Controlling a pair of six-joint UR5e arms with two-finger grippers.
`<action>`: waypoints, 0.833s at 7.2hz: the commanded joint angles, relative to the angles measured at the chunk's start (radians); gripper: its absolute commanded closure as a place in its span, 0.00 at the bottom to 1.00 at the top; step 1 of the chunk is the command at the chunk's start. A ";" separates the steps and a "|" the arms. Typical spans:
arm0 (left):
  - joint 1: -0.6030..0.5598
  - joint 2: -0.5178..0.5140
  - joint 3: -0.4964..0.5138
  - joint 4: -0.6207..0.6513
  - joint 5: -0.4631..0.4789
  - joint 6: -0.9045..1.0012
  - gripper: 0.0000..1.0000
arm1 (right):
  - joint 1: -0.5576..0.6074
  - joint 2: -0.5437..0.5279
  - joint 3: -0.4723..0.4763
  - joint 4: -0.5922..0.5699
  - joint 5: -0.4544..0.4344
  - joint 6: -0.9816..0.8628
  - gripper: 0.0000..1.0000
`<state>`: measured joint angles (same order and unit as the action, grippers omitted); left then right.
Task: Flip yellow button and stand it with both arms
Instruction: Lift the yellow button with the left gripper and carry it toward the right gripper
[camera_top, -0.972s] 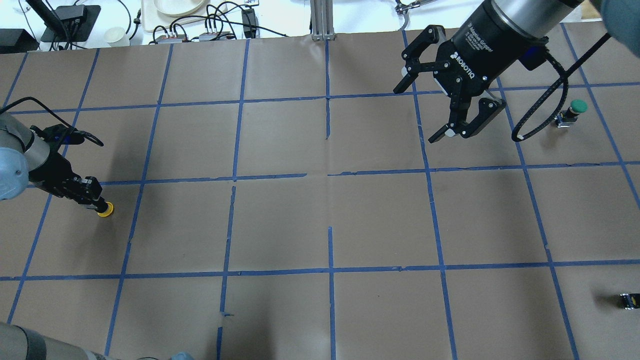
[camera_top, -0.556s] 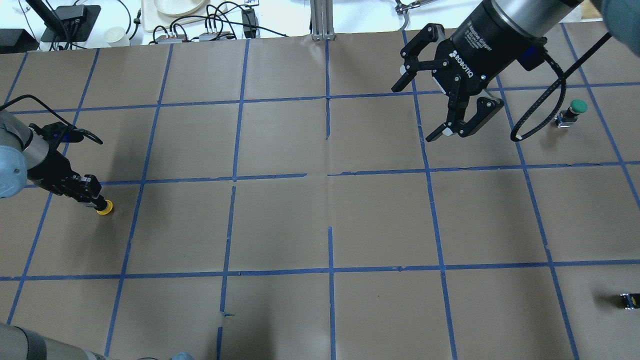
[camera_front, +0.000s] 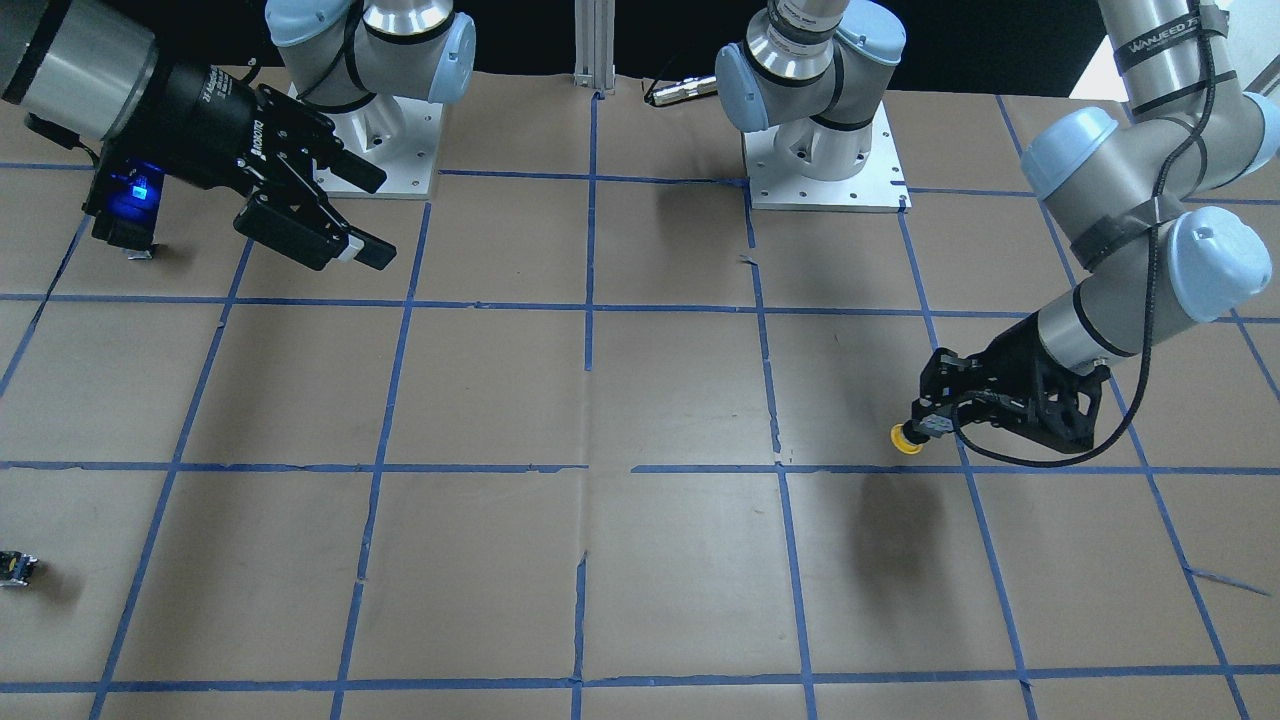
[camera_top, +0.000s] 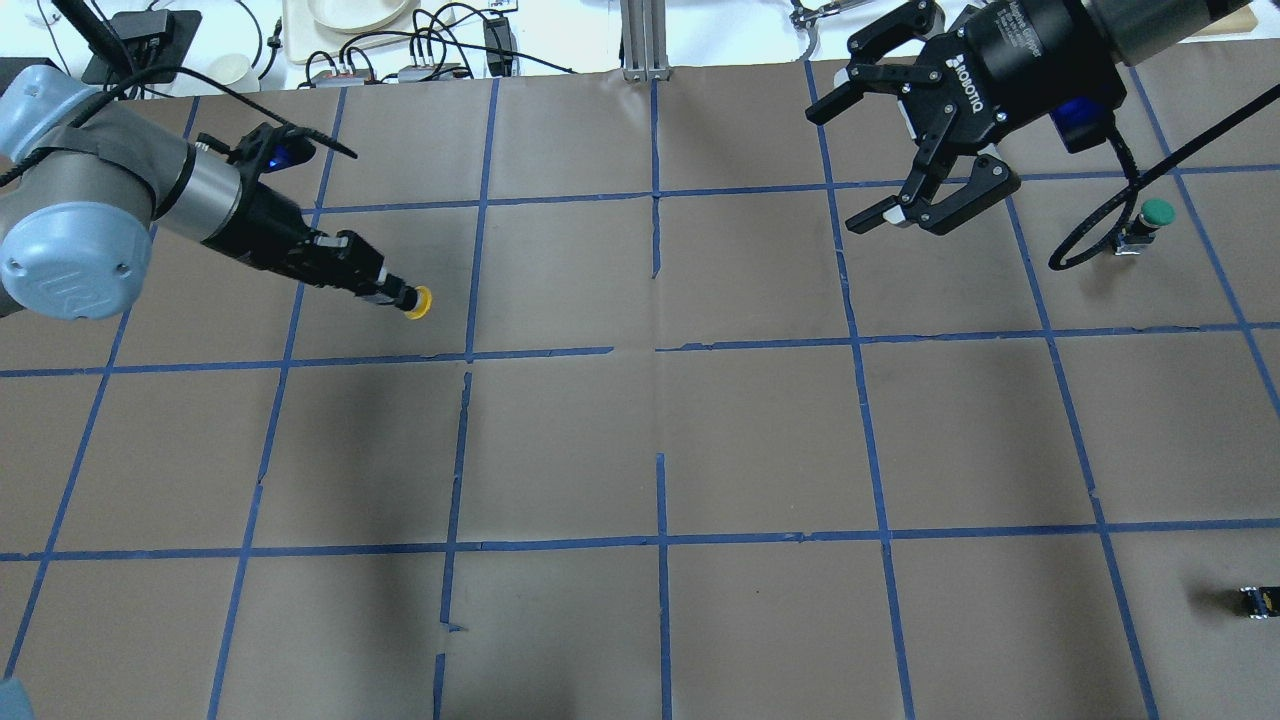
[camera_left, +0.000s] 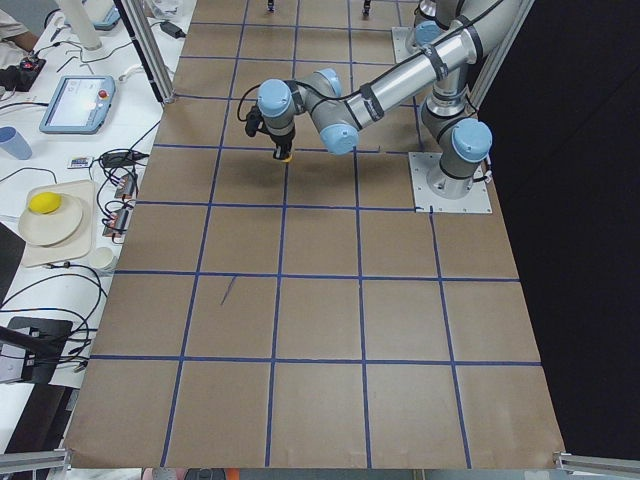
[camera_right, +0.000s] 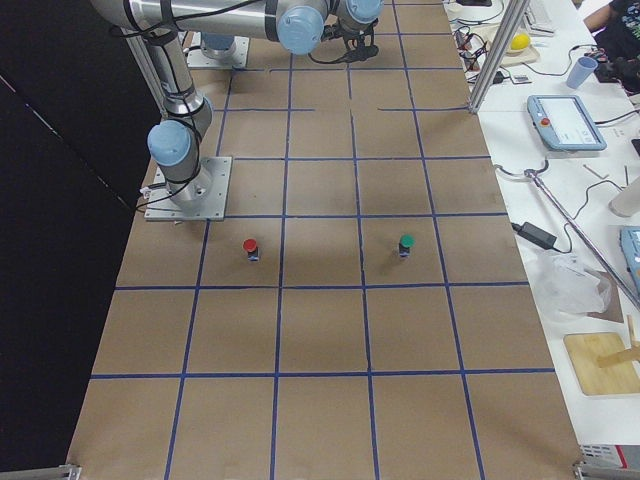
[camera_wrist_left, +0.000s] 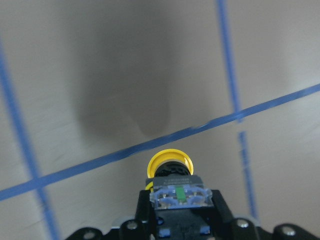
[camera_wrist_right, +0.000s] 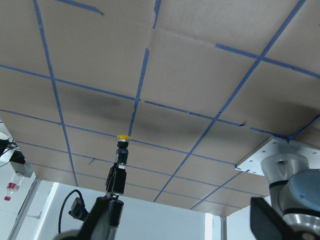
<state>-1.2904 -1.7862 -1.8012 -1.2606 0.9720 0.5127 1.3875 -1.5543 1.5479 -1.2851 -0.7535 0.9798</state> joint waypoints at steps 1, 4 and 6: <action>-0.125 0.014 0.010 0.050 -0.353 -0.196 1.00 | 0.002 -0.019 0.018 0.003 0.046 -0.004 0.00; -0.303 0.037 -0.032 0.356 -0.570 -0.520 1.00 | 0.007 -0.026 0.072 0.003 0.203 0.005 0.00; -0.339 0.037 -0.085 0.417 -0.698 -0.572 1.00 | 0.008 -0.009 0.078 -0.017 0.207 0.026 0.00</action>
<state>-1.6076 -1.7511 -1.8530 -0.8843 0.3638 -0.0199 1.3950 -1.5719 1.6223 -1.2917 -0.5516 0.9911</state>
